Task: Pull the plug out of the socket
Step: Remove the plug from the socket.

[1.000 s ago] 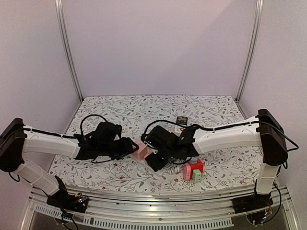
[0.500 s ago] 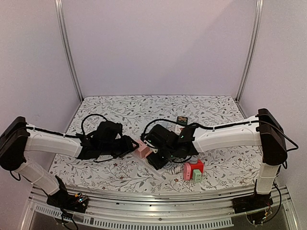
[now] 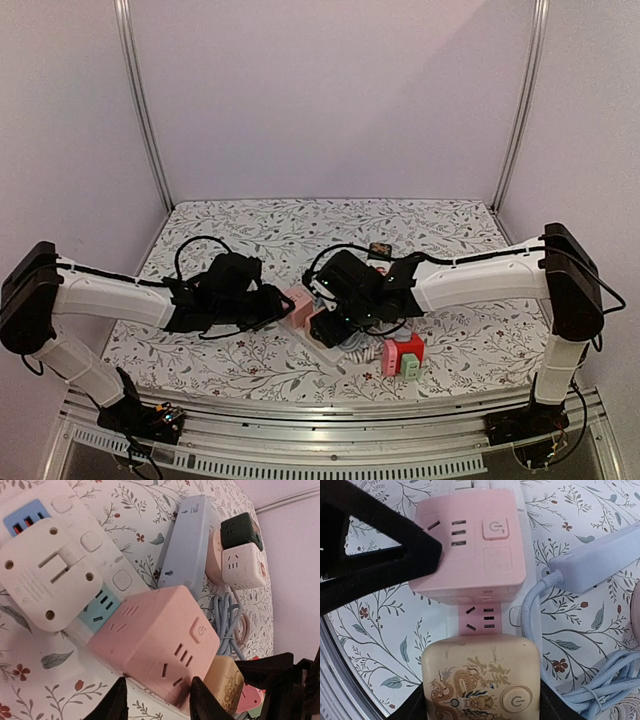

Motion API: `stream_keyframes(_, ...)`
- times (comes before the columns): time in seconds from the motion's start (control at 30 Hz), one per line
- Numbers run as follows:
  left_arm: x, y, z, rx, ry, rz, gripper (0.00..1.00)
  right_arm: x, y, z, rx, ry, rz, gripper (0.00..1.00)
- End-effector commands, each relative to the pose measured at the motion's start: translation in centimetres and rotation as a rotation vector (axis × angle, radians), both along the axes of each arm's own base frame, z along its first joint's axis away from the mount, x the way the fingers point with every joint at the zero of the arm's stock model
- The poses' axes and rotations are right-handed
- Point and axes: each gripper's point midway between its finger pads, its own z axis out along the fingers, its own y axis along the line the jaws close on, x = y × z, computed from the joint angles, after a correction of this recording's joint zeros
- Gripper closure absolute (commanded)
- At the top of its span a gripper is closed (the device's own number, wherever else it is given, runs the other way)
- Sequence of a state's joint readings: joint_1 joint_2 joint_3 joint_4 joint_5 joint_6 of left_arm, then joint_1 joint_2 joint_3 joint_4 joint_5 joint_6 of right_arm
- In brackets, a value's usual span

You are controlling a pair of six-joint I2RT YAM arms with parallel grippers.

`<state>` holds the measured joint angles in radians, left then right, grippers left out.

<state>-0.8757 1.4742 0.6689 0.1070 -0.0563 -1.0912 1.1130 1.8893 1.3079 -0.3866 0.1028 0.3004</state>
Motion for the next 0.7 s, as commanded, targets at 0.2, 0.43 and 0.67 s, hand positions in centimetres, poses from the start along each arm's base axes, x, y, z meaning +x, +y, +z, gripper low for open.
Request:
stream_keyframes(0.2,-3.0,1.0,-4.3,0.167,0.125,-0.072,0.60,0.2,0.5,0.3,0.098,0.060,-0.026,0.64)
stream_keyframes(0.43,-2.9,1.0,-4.4,0.184,0.124,-0.072,0.60,-0.4,0.5,0.5,0.026,-0.031,-0.015,0.65)
stream_keyframes(0.67,-2.8,0.9,-4.6,0.190,0.128,-0.076,0.61,-1.5,1.4,1.2,-0.055,-0.151,0.030,0.65)
